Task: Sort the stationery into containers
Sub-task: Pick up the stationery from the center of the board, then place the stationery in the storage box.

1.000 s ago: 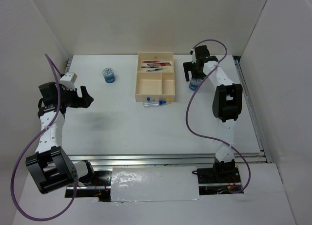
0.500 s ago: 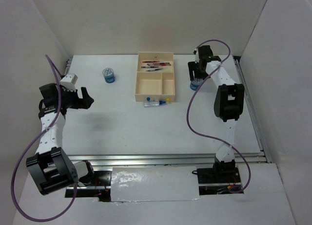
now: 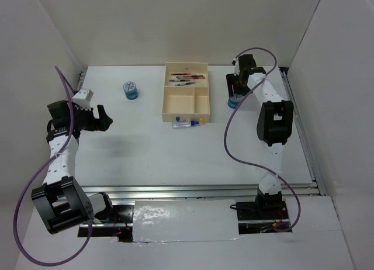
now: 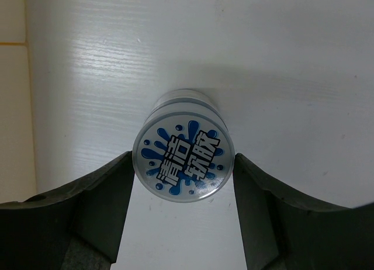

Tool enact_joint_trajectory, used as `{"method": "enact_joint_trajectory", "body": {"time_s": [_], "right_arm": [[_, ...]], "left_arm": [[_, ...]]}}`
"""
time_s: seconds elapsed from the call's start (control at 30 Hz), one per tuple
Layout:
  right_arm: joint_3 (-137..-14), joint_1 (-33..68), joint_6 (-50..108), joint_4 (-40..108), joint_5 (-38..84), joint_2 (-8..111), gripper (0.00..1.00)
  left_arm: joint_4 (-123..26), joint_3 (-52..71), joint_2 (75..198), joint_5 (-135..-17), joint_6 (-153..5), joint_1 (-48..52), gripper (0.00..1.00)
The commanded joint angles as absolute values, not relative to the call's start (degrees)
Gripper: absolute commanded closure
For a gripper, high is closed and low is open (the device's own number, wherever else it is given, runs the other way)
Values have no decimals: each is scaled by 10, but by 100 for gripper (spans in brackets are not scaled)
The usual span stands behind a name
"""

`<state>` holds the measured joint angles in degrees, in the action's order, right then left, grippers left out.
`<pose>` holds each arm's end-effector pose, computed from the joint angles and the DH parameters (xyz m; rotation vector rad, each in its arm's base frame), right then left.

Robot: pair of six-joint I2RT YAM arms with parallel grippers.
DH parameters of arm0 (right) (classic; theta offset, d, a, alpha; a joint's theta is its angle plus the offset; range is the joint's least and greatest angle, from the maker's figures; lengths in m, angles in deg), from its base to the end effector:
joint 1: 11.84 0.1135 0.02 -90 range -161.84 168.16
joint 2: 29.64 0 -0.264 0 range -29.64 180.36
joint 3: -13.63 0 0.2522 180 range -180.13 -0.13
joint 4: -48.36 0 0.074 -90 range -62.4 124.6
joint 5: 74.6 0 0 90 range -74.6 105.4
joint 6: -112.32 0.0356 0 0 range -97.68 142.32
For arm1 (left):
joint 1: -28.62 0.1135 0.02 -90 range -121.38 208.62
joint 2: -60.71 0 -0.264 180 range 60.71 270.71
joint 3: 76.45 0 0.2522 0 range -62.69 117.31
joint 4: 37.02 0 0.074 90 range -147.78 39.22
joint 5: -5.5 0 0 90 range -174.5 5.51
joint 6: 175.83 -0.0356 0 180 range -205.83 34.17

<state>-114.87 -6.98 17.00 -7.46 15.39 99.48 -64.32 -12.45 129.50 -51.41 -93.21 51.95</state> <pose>0.4975 0.0423 0.2243 -0.2267 2.5458 -0.0033 0.2499 0.0866 0.2834 0.0485 2.0431 -0.2822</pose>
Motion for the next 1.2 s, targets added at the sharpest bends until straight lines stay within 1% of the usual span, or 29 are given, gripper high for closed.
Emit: {"method": "enact_joint_trajectory", "body": {"time_s": [0.0, 0.23, 0.4, 0.57, 0.67, 0.8, 0.93, 1.17], "right_arm": [[-1163, -70, 170, -91, 191, 972, 55], [-1153, -40, 151, -100, 195, 905, 61], [-1151, -11, 146, -100, 190, 859, 62], [-1197, 34, 149, -112, 195, 830, 64], [-1205, 69, 146, -106, 205, 815, 64], [-1209, 125, 136, -98, 205, 816, 65], [-1228, 172, 129, -77, 181, 844, 65], [-1249, 199, 118, -64, 158, 897, 65]], "left_arm": [[-619, -131, 1281, -505, -938, 523, 1], [-616, -131, 1279, -501, -929, 523, 1], [-613, -134, 1277, -500, -928, 524, 1], [-614, -136, 1272, -498, -928, 526, 1], [-612, -138, 1268, -499, -931, 528, 1], [-609, -140, 1271, -495, -925, 530, 1], [-609, -143, 1268, -491, -924, 532, 1], [-616, -150, 1253, -494, -946, 544, 1]]}}
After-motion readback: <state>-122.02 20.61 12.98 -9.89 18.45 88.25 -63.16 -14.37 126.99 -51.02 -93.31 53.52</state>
